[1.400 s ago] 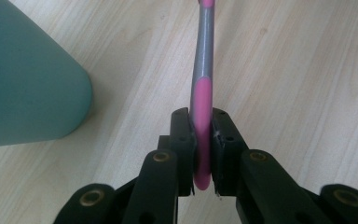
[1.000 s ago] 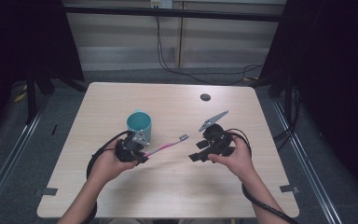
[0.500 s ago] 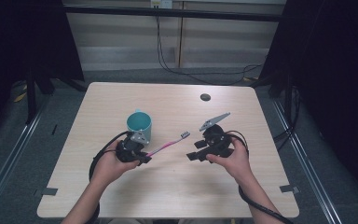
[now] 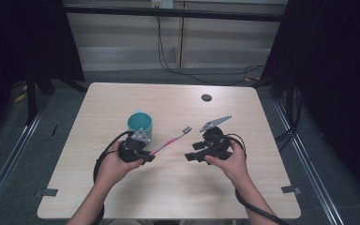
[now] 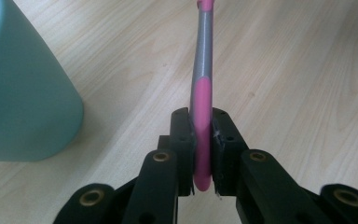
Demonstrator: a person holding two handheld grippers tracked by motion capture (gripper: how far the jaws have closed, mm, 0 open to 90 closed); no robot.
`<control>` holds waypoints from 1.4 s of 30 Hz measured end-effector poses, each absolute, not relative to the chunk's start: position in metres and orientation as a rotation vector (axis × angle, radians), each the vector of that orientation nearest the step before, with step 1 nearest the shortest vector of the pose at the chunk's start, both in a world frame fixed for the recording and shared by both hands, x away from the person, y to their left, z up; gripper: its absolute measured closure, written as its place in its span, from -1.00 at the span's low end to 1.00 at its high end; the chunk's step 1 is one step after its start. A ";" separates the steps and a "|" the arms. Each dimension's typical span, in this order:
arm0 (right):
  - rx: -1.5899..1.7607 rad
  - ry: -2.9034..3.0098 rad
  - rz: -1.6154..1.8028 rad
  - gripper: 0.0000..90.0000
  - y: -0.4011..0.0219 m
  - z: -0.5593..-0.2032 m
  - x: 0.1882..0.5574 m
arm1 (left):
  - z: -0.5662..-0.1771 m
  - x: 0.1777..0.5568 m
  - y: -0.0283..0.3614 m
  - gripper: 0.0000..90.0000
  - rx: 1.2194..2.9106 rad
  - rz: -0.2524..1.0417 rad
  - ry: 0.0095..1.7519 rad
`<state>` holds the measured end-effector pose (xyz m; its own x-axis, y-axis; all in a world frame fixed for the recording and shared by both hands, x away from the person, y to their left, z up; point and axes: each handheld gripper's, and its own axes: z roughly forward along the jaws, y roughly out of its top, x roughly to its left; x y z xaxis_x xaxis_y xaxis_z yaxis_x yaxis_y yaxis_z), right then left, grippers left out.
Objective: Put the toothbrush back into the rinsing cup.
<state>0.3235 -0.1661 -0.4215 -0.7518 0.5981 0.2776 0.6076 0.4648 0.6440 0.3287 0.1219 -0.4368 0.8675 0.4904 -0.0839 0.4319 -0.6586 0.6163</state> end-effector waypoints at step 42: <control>-1.161 -2.490 -1.416 0.00 -0.144 -0.432 0.329 | -0.436 0.324 0.097 0.81 2.343 0.093 0.648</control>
<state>0.3292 -0.1439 -0.4321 -0.7169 0.5816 0.3845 0.6278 0.2987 0.7188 0.3239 0.0965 -0.4364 0.8727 0.4762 -0.1082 0.4262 -0.6345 0.6448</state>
